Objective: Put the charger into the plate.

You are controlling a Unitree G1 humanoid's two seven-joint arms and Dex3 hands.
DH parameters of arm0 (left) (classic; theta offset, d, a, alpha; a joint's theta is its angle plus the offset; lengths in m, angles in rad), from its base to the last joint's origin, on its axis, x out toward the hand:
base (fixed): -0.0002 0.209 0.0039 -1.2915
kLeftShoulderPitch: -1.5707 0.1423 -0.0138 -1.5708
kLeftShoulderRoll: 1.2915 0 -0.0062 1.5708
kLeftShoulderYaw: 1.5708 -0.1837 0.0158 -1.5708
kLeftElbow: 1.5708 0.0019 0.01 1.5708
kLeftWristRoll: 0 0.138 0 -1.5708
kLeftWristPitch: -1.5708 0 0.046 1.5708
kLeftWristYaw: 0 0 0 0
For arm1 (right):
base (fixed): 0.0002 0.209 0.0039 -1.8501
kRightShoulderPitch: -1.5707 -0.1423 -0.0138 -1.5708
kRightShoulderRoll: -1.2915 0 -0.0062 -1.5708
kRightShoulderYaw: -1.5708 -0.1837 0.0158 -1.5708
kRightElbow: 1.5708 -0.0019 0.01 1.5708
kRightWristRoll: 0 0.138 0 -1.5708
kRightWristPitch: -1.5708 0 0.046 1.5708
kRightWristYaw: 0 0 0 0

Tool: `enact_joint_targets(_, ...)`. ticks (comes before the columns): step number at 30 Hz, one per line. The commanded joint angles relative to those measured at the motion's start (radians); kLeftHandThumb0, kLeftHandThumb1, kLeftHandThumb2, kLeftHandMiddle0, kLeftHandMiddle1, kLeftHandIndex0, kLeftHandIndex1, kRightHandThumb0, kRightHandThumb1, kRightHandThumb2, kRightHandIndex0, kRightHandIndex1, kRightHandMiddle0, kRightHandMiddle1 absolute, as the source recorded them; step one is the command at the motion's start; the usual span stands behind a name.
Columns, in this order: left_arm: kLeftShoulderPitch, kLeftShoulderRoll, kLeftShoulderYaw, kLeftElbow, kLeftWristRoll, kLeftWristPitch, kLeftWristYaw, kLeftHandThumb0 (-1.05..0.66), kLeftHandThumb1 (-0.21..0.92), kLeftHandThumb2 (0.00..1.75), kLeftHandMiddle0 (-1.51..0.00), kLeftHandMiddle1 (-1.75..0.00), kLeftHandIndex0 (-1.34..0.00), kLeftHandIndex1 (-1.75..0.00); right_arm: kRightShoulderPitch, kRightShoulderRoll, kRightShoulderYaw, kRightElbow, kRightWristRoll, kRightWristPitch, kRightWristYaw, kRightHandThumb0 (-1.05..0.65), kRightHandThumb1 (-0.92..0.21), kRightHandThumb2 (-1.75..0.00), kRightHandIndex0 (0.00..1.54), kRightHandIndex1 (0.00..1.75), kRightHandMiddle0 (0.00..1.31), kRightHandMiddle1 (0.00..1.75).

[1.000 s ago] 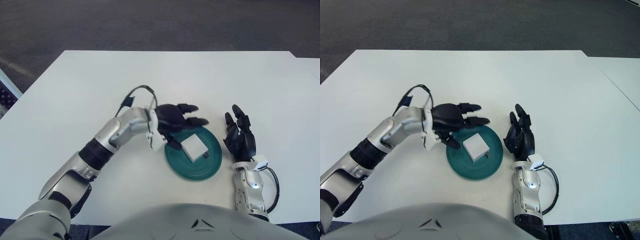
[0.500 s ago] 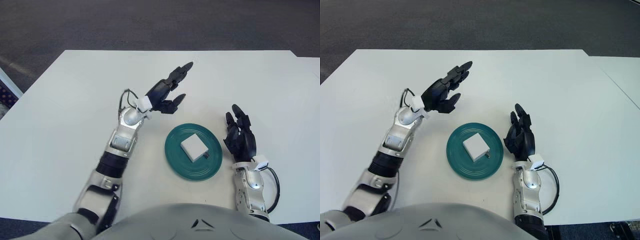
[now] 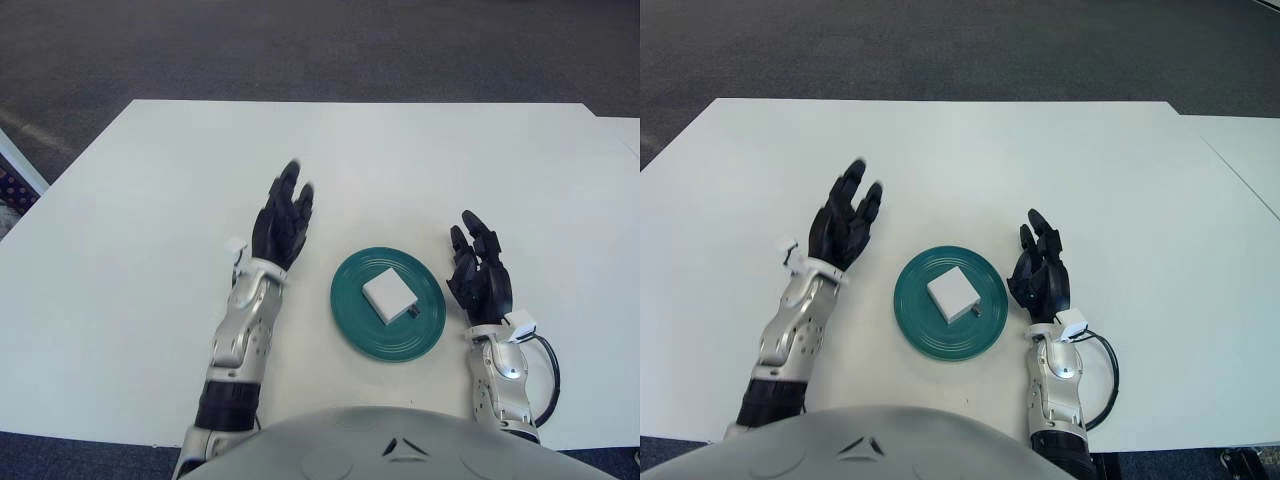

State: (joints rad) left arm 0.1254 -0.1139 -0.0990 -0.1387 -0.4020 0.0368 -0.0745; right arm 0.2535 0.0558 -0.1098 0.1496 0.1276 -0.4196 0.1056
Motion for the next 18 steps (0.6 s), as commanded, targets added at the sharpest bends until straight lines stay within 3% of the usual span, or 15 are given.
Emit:
enact_joint_targets(1,0.029,-0.09,-0.047,0.029,0.035,-0.067,0.007,-0.98,0.92,0.85,0.0,0.0,0.0,-0.01,0.081,0.017,0.008,0.125,-0.008,0.08,-0.016,-0.87,-0.92,-0.87,0.22,0.02,0.0,0.56)
enact_joint_targets(8,0.113,-0.033,-0.081,0.197,0.242,-0.325,0.035,-1.02,0.92,0.87,0.0,0.0,0.0,0.0,0.085,0.01,0.005,0.122,-0.002,0.074,-0.014,-0.87,-0.92,-0.87,0.24,0.02,0.0,0.58)
enact_joint_targets(14,0.164,-0.05,-0.077,0.26,0.247,-0.389,0.047,-1.04,0.92,0.86,0.0,0.0,-0.01,0.0,0.09,0.011,0.004,0.116,-0.01,0.062,-0.025,-0.89,-0.92,-0.87,0.27,0.03,0.0,0.61)
enact_joint_targets(18,0.204,-0.063,-0.082,0.33,0.251,-0.477,0.051,-1.05,0.92,0.88,0.0,0.0,-0.01,-0.01,0.096,0.008,0.005,0.107,-0.016,0.055,-0.029,-0.91,-0.92,-0.86,0.29,0.03,0.0,0.63)
